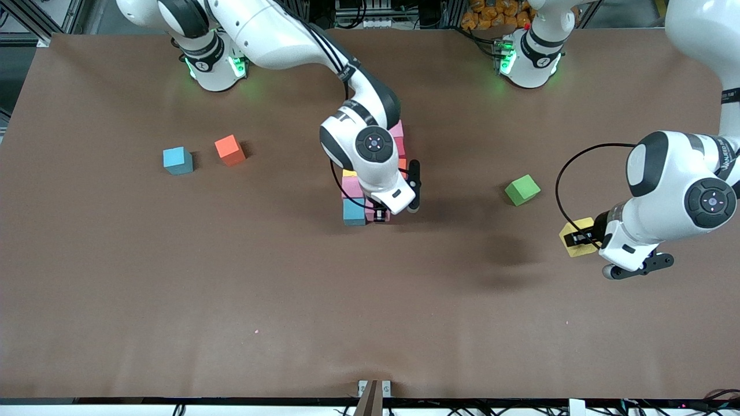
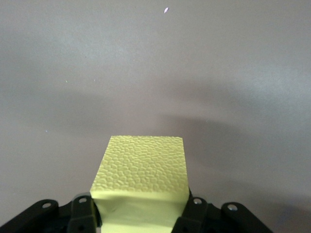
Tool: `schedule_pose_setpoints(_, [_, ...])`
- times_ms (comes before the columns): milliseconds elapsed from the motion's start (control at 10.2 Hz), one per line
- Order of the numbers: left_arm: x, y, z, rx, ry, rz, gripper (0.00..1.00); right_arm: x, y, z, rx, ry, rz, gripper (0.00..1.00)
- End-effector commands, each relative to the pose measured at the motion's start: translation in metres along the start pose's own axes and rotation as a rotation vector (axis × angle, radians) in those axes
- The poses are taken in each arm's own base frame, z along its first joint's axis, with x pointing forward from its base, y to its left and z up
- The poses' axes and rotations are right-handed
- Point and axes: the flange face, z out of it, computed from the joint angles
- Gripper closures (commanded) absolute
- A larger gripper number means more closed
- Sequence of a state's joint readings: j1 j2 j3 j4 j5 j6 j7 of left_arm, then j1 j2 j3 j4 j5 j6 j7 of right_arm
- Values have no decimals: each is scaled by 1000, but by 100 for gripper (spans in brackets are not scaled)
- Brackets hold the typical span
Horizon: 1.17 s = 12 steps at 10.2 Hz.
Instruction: Form number 2 with 11 blocks
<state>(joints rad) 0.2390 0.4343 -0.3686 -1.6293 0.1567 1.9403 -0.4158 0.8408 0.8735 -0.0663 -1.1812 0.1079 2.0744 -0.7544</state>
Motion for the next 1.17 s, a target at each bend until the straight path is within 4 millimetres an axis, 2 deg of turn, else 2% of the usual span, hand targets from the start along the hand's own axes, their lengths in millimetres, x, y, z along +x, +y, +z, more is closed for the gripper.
schedule_pose_setpoints(0, [-8, -3, -20, -29, -13, -56, 57, 12, 1, 22, 1, 7, 10, 50])
schedule_pose_setpoints(587, [-9, -7, -25, -39, -17, -77, 57, 5, 0, 53, 6, -49, -34, 50])
schedule_pose_setpoints(1076, [-10, -3, -26, -74, -32, -121, 57, 2, -1, 58, -13, -95, -72, 50])
